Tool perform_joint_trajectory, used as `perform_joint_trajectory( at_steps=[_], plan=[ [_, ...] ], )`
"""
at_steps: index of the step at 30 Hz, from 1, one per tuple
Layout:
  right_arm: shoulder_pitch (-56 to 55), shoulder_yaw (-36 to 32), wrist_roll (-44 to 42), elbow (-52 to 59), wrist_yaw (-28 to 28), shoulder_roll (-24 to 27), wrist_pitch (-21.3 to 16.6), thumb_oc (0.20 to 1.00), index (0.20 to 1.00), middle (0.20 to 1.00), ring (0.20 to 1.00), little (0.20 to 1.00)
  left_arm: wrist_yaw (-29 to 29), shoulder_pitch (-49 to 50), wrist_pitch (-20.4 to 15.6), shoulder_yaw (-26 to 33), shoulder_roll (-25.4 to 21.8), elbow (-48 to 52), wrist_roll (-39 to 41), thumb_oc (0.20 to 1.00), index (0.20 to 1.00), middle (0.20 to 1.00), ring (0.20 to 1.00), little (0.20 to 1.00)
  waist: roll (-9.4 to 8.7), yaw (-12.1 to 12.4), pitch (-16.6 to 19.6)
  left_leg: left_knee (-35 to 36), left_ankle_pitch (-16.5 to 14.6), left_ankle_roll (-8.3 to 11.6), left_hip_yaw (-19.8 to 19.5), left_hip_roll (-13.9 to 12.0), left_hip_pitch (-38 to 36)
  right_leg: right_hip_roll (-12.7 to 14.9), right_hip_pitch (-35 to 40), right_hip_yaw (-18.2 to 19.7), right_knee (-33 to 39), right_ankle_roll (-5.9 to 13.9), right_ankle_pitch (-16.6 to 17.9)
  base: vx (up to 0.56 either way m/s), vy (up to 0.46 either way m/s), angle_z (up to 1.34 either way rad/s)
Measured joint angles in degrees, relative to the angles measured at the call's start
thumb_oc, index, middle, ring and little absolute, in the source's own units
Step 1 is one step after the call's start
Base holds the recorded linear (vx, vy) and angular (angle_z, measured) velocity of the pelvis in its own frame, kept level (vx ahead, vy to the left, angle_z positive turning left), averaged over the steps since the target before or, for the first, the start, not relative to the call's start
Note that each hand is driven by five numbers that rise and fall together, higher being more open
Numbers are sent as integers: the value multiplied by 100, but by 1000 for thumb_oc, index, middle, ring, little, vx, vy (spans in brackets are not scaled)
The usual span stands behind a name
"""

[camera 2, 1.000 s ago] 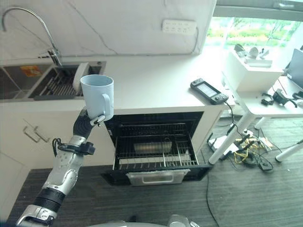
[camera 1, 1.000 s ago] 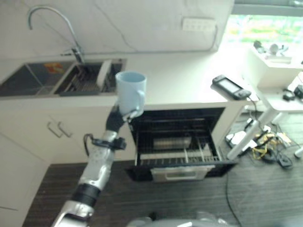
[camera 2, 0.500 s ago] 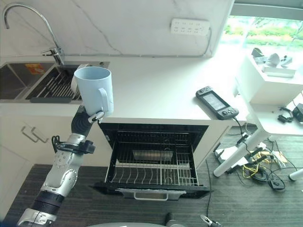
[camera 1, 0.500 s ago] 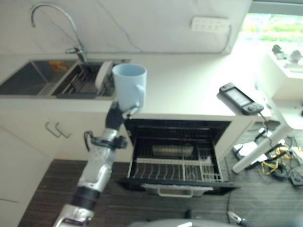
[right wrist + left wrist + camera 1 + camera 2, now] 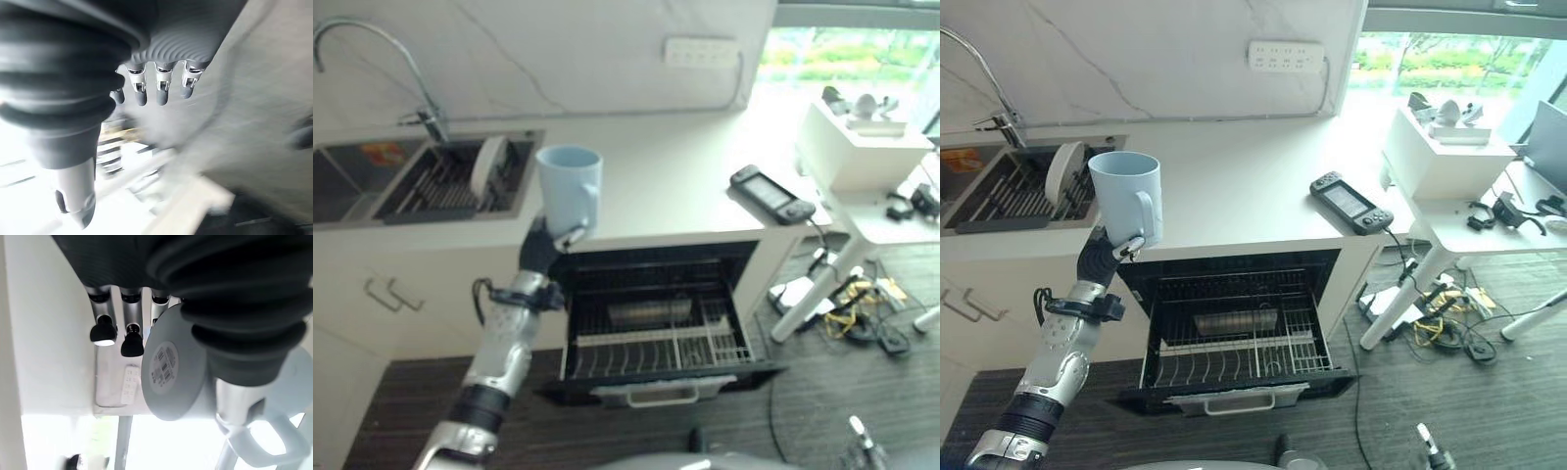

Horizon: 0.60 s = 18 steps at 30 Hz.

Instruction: Place the dishes in the dishwasher.

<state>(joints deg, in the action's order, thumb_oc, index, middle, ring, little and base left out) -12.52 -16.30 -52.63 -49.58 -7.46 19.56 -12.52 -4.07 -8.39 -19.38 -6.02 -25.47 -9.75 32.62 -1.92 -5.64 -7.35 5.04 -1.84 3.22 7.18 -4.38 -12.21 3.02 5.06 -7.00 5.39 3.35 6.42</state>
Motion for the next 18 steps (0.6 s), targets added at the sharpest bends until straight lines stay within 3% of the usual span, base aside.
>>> perform_joint_trajectory(
  at_steps=[3,4,7,9,10,12,15,18],
  plan=[
    [-545,224,626,4381,499,-65,72,1000,1000,1000,1000,1000,20,328,-2,466,339,129,-7,200,200,200,200,200,2,-271,4,-1,19,-16,213,27,-22,-15,-150,216,5,37,104,-79,19,-38],
    [-341,217,875,5130,490,-60,27,1000,1000,1000,1000,1000,25,334,-15,463,344,95,-35,200,200,200,200,200,-54,-320,5,-1,21,-14,311,29,-53,-30,-153,321,6,74,80,-54,56,-47],
    [368,423,1623,5665,456,-22,50,1000,1000,1000,1000,1000,231,332,-121,317,392,-171,-323,200,200,200,200,200,-147,-357,58,1,7,-34,664,50,-101,24,-299,345,7,42,60,-29,73,-60],
    [346,680,1672,5744,329,27,139,1000,1000,1000,1000,1000,399,348,-140,159,479,-255,-499,200,200,200,200,200,-22,-427,100,0,-10,-65,771,137,-100,90,-356,341,4,101,257,-30,81,-50],
    [349,1098,1669,6288,62,131,209,1000,1000,1000,1000,1000,394,336,-181,-95,713,-247,-515,200,200,200,200,200,197,-521,158,0,-25,-90,811,170,-102,114,-377,382,-2,130,299,-53,63,-26],
    [471,1414,1582,6577,-295,229,316,1000,1000,1000,1000,1000,339,349,-209,-292,793,-240,-676,200,200,200,200,200,244,-459,183,38,-28,-93,900,176,-105,120,-377,453,-13,140,321,-39,51,-16],
    [1258,2488,1180,6833,-706,845,548,1000,1000,1000,1000,1000,-455,285,-202,-1189,549,-137,-632,200,200,200,200,200,211,-345,265,40,-75,-155,895,171,-92,139,-389,429,6,114,300,6,13,3],
    [1459,2458,851,6384,-836,816,659,1000,1000,1000,1000,1000,-1102,281,-72,-1414,483,-83,-431,200,200,200,200,200,155,-155,304,40,-56,-140,786,161,-74,154,-362,314,5,115,300,32,15,18]
  ],
)
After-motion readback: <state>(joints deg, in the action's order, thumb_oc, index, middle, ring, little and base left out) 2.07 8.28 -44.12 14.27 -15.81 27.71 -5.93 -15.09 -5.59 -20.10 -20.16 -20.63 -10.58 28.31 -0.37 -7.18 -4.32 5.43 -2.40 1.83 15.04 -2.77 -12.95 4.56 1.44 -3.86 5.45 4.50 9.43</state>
